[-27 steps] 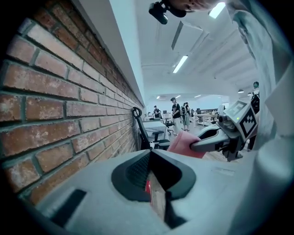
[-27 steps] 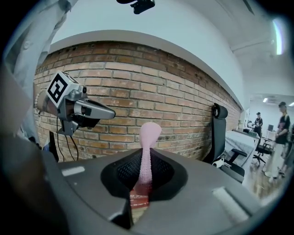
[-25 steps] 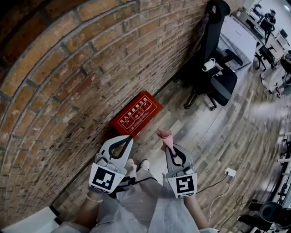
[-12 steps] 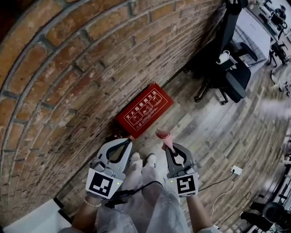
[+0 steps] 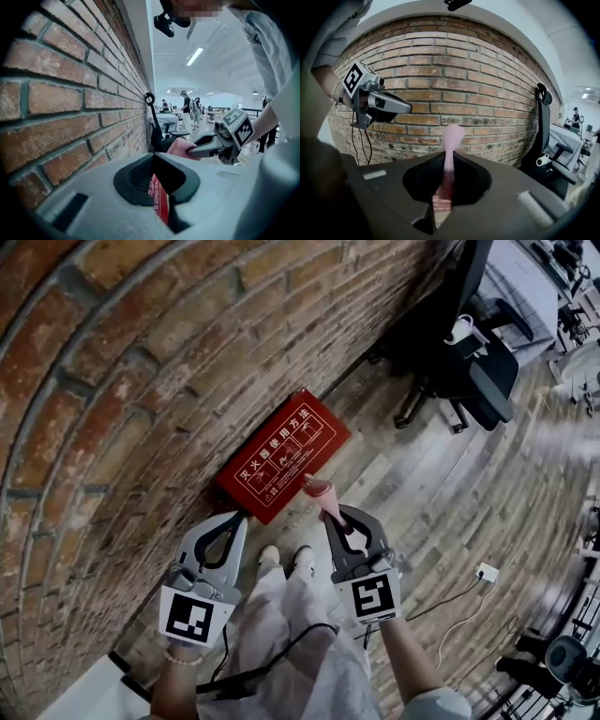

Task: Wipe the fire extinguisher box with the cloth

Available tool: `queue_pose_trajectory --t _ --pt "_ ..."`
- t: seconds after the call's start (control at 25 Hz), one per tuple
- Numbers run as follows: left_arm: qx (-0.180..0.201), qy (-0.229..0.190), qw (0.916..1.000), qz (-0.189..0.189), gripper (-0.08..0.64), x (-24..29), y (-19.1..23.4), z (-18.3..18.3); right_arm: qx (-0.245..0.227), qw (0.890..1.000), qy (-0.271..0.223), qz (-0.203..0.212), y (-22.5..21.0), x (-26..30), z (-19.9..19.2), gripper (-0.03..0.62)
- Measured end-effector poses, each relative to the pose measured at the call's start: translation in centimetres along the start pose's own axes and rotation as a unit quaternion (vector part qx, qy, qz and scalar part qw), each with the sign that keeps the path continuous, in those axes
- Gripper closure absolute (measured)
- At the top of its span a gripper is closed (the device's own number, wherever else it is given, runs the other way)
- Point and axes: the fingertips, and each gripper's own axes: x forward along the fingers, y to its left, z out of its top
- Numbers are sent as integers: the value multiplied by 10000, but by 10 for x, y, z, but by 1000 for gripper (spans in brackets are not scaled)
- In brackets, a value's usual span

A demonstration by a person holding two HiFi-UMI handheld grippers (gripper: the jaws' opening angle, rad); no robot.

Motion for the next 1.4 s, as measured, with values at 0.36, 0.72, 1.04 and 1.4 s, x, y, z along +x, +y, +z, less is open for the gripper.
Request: queue_pose_trajectory --t 0.36,0.72,1.04,1.4 --pt "-14 81 9998 186 563 26 12 -30 -135 9995 275 114 -14 47 -34 565" --pt "-4 86 9992 382 563 33 28 -57 -326 9988 342 87 -41 110 -50 565" --pt "-195 269 9980 541 561 34 37 -78 -509 9973 525 -93 -69 161 -64 565" --pt "-191 384 9968 670 561 31 49 -89 -711 9949 710 -79 -97 202 -74 566"
